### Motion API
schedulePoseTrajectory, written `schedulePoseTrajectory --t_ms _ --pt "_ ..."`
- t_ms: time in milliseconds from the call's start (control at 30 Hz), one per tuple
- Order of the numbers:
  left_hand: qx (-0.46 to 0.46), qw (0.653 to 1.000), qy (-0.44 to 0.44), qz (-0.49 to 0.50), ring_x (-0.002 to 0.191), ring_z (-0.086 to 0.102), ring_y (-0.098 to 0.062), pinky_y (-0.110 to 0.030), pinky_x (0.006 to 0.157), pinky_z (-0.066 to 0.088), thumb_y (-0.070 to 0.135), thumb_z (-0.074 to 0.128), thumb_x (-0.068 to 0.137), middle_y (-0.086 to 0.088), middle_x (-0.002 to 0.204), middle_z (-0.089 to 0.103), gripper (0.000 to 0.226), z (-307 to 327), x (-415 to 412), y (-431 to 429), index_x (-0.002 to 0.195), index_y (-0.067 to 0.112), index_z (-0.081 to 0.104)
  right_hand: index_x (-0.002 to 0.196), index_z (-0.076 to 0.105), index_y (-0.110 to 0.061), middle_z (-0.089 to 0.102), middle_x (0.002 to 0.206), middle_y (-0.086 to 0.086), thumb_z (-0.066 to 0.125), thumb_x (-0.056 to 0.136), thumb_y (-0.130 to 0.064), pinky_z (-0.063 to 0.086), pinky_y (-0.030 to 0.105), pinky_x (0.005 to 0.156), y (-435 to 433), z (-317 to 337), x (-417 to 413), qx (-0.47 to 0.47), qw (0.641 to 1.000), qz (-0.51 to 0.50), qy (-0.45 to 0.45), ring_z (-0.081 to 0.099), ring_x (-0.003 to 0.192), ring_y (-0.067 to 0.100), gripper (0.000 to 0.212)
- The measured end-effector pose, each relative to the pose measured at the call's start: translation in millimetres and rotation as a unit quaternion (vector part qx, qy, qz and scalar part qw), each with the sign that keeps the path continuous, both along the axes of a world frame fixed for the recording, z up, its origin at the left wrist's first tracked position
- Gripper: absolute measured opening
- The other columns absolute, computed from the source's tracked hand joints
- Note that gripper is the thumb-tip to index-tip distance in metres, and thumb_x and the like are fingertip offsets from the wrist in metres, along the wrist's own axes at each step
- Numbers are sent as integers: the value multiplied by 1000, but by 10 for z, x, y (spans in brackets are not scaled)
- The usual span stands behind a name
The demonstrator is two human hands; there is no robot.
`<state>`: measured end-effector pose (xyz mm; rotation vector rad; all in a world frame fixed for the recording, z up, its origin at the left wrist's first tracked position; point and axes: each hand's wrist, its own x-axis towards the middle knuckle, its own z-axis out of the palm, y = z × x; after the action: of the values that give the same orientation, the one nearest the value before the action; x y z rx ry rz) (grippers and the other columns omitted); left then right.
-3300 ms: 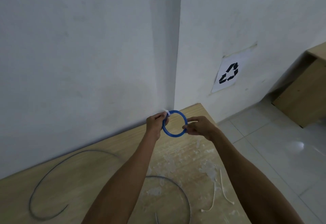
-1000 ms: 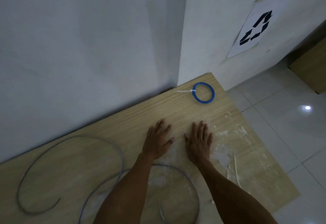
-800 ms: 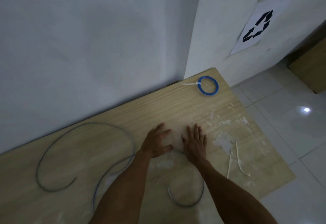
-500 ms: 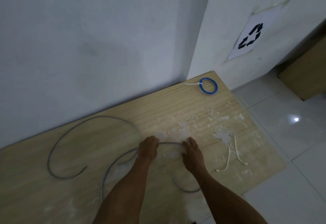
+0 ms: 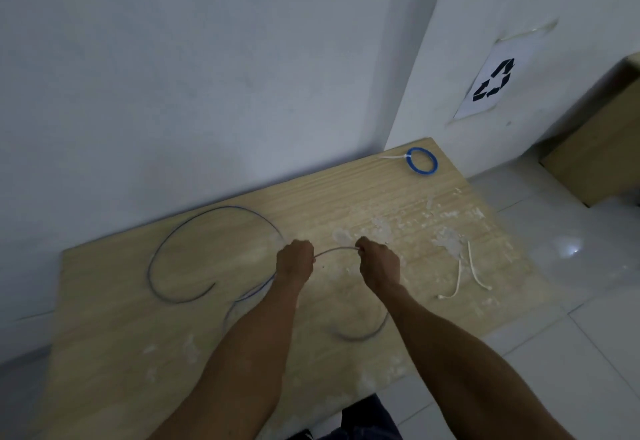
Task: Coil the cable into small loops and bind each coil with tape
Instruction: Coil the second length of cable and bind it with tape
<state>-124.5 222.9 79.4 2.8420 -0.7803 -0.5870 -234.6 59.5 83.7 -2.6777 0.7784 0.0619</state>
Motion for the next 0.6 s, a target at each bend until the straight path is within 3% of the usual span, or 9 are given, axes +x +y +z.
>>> schedulePoseTrajectory --t_ms 167,400,600 --pt "-83 994 -63 46 105 64 -42 -44 82 50 18 52 105 -21 112 66 18 506 239 340 109 7 66 132 58 -26 75 107 6 57 92 -8 57 38 76 193 363 167 -1 998 55 -1 71 96 30 44" --pt "-138 974 -131 124 105 63 -43 -42 78 48 16 51 104 -22 111 67 17 1055 614 883 109 7 64 103 72 -24 75 98 5 62 93 -26 53 33 73 268 593 210 5 999 49 -9 68 91 30 14" --pt "-186 949 -181 180 100 63 -44 -44 77 48 20 48 107 -24 107 66 22 1399 643 1028 112 5 63 97 68 -24 70 98 7 64 83 -16 45 31 67 200 940 424 -16 994 107 23 65 90 32 17"
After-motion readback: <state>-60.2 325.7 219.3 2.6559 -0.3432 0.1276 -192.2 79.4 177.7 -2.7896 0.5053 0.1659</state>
